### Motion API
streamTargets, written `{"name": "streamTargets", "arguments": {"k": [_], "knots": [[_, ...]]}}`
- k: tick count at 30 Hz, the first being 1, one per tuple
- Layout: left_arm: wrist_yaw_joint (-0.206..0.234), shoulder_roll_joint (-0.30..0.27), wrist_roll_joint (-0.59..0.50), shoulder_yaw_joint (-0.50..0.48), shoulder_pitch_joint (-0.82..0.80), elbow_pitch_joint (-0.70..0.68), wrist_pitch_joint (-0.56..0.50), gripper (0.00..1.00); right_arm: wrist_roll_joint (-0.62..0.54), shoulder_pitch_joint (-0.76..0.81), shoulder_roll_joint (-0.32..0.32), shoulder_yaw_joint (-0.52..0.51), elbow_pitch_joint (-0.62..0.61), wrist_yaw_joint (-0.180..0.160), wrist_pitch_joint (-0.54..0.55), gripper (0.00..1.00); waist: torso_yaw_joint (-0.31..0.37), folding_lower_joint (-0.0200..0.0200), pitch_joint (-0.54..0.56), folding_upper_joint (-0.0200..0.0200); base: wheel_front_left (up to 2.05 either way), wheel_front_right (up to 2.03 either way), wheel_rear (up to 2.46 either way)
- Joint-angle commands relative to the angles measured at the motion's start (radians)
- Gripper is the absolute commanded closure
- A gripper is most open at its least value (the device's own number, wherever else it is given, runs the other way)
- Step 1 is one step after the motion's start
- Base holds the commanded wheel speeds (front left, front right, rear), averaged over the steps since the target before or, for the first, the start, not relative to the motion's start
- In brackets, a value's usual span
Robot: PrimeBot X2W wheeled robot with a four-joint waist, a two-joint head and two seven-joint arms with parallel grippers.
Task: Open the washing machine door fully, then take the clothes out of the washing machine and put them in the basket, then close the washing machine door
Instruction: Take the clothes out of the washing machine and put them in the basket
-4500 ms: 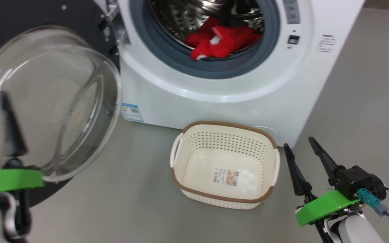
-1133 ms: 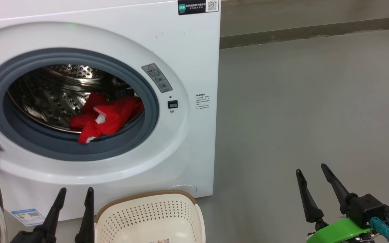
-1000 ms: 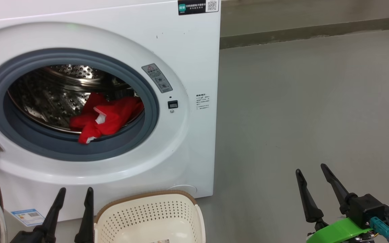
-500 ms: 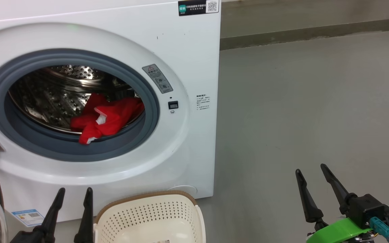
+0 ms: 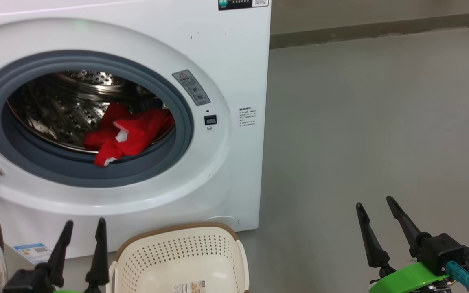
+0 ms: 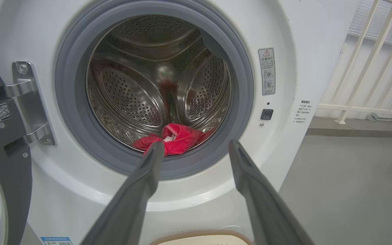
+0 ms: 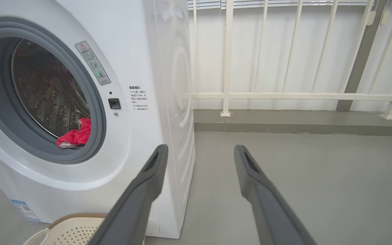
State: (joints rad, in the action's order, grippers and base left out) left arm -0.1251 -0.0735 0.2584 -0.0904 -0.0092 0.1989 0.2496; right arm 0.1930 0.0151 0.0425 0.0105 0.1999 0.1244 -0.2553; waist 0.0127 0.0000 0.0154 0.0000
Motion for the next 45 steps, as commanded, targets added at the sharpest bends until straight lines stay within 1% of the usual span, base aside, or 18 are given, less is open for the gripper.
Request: {"name": "streamTargets", "arguments": {"k": [1, 6, 12, 14, 19, 20, 30, 34, 41, 45], "knots": [[-0.006, -0.005, 0.006, -0.038, -0.066, -0.014, 0.012, 0.0, 0.0, -0.036, 0.008, 0.019, -0.029, 0.006, -0.006, 0.0, -0.004, 0.0, -0.017, 0.0, 0.0, 0.0, 0.0], [-0.003, 0.003, -0.002, -0.048, -0.14, 0.035, 0.012, 0.0, -0.007, -0.046, 0.008, 0.02, -0.036, 0.006, -0.006, 0.0, -0.011, 0.0, -0.066, 0.0, 0.0, 0.0, 0.0], [-0.004, -0.004, -0.013, -0.045, -0.272, 0.108, 0.012, 0.0, -0.011, -0.087, 0.008, 0.025, -0.05, 0.006, -0.006, 0.0, -0.018, 0.0, -0.171, 0.0, 0.0, 0.0, 0.0], [-0.004, -0.005, 0.004, -0.045, -0.321, 0.133, 0.012, 0.0, -0.014, -0.105, 0.008, 0.029, -0.055, 0.006, -0.006, 0.0, -0.02, 0.0, -0.209, 0.0, 0.0, 0.0, 0.0], [-0.005, -0.026, 0.033, -0.039, -0.451, 0.181, 0.012, 0.0, -0.025, -0.153, 0.008, 0.036, -0.061, 0.006, -0.006, 0.0, -0.026, 0.0, -0.292, 0.0, 0.0, 0.0, 0.0], [-0.005, -0.026, 0.033, -0.039, -0.451, 0.181, 0.012, 0.0, -0.025, -0.153, 0.008, 0.036, -0.061, 0.006, -0.006, 0.0, -0.026, 0.0, -0.292, 0.0, 0.0, 0.0, 0.0], [-0.005, -0.077, 0.066, -0.006, -0.7, 0.341, 0.012, 0.0, -0.041, -0.237, 0.008, 0.05, -0.069, 0.006, -0.006, 0.0, -0.021, 0.0, -0.438, 0.0, 0.0, 0.0, 0.0], [-0.005, -0.095, 0.12, 0.011, -0.808, 0.398, 0.012, 0.0, -0.04, -0.269, 0.008, 0.059, -0.074, 0.006, -0.006, 0.0, -0.009, 0.0, -0.504, 0.0, 0.0, 0.0, 0.0], [-0.005, -0.115, 0.162, 0.027, -0.927, 0.482, 0.012, 0.0, -0.034, -0.3, 0.008, 0.064, -0.072, 0.006, -0.006, 0.0, 0.012, 0.0, -0.574, 0.0, 0.0, 0.0, 0.0], [-0.005, -0.142, 0.182, 0.054, -1.011, 0.564, 0.012, 0.0, -0.019, -0.319, 0.008, 0.079, -0.062, 0.006, -0.006, 0.0, 0.03, 0.0, -0.599, 0.0, 0.0, 0.0, 0.0]]}}
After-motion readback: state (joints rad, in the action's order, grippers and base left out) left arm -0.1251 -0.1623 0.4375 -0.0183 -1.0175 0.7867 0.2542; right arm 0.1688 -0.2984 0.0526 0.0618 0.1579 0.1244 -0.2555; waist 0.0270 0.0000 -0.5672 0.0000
